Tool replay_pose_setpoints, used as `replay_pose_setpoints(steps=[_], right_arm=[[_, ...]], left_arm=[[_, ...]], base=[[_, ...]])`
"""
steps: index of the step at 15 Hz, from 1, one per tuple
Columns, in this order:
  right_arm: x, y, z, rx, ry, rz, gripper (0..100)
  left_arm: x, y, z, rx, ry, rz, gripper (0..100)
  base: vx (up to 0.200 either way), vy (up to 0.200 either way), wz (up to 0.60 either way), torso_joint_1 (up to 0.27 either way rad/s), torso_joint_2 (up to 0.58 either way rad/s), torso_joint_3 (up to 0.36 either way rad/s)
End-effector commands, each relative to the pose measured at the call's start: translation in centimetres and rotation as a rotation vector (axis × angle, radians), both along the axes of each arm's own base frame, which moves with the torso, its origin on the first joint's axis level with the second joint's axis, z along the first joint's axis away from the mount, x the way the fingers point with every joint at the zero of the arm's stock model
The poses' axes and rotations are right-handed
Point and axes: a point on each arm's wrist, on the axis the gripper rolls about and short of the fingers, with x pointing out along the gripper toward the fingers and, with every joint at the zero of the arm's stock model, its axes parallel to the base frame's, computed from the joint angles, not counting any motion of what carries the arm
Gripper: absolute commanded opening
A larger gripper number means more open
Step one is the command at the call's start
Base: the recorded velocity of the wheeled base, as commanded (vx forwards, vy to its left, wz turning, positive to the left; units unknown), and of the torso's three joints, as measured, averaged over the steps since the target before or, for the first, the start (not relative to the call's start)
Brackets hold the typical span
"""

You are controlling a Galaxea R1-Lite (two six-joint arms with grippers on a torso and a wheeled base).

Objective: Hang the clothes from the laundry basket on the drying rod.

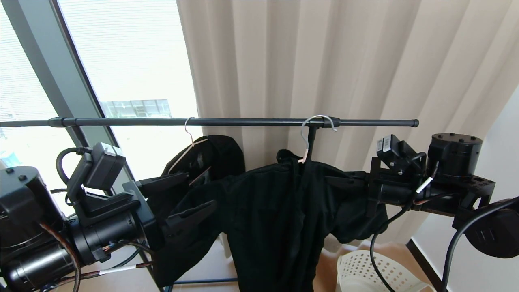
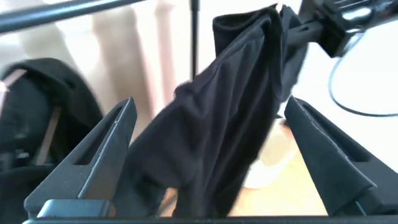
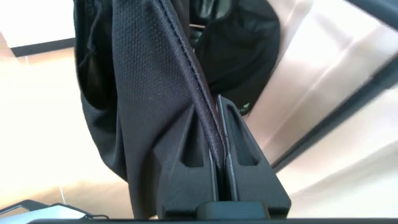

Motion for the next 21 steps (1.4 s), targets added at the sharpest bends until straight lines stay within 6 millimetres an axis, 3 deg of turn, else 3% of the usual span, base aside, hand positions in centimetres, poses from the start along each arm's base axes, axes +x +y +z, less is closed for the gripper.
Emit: replay_pose_setpoints(steps=[1, 4, 11, 21], right_arm=[[-0.2, -0.8, 0.5, 0.011, -0.011, 0.003, 0], [-0.5, -0.9, 0.7, 0.016, -0.016, 0.018, 0], [-1.4, -1.1, 1.3, 0.019, -0.034, 0.019, 0], [-1.9, -1.2, 1.8, 0.022, -0.049, 0.018, 0]], left_arm=[[0.5, 2.0, -0.3, -0.021, 0.035, -0.028, 100], [0.5, 2.9, -0.9, -0.048, 0.089, -0.078, 100], [1.7, 2.5, -3.4, -0.024, 0.198, -0.082, 100], [1.6, 1.8, -4.5, -0.012, 0.213, -0.113, 100]], base=[[0.000, 0.000, 0.00, 0.000, 0.00, 0.000], [0.000, 0.000, 0.00, 0.000, 0.00, 0.000], [0.000, 0.000, 0.00, 0.000, 0.00, 0.000], [0.000, 0.000, 0.00, 0.000, 0.00, 0.000]])
